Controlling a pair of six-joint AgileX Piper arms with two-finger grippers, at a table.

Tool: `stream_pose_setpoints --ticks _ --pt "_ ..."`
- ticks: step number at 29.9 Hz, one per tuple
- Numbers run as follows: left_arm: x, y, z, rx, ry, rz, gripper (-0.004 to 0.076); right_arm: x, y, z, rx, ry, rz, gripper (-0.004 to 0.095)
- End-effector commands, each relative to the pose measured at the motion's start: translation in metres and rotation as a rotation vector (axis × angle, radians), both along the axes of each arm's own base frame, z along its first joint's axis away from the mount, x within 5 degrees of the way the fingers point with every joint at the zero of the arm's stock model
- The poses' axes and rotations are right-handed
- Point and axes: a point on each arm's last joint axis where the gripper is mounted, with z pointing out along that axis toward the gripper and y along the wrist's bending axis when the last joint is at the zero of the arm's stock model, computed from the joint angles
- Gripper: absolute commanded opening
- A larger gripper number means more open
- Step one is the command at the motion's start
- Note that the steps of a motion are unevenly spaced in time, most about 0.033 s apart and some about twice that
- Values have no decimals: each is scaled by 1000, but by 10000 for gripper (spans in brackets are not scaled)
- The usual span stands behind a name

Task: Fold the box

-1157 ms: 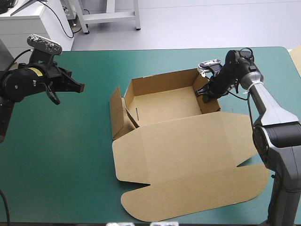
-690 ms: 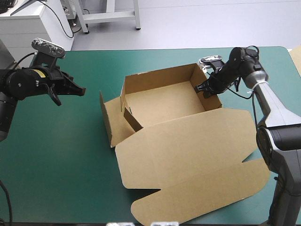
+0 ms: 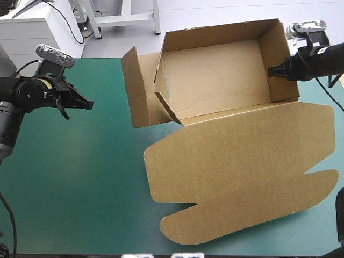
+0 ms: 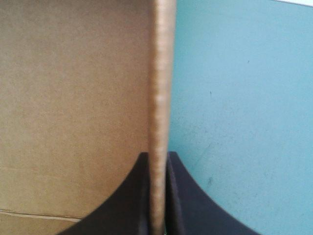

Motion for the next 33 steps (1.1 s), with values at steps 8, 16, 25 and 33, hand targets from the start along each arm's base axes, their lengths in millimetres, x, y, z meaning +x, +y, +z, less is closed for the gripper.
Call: stream_pose_setpoints --ticks 8,16,25,33 --pt "27 -20 -36 -292 -49 -5 8 -50 9 51 20 -176 24 -21" --pt "27 -46 -36 -534 -55 -205 8 -52 7 52 -5 -178 13 -21" --pt "7 -75 -11 -883 -42 -539 8 -52 7 52 -7 -178 12 -21" --pt "-7 -84 5 -1096 -1 -685 7 -52 6 51 -14 -177 8 -21"
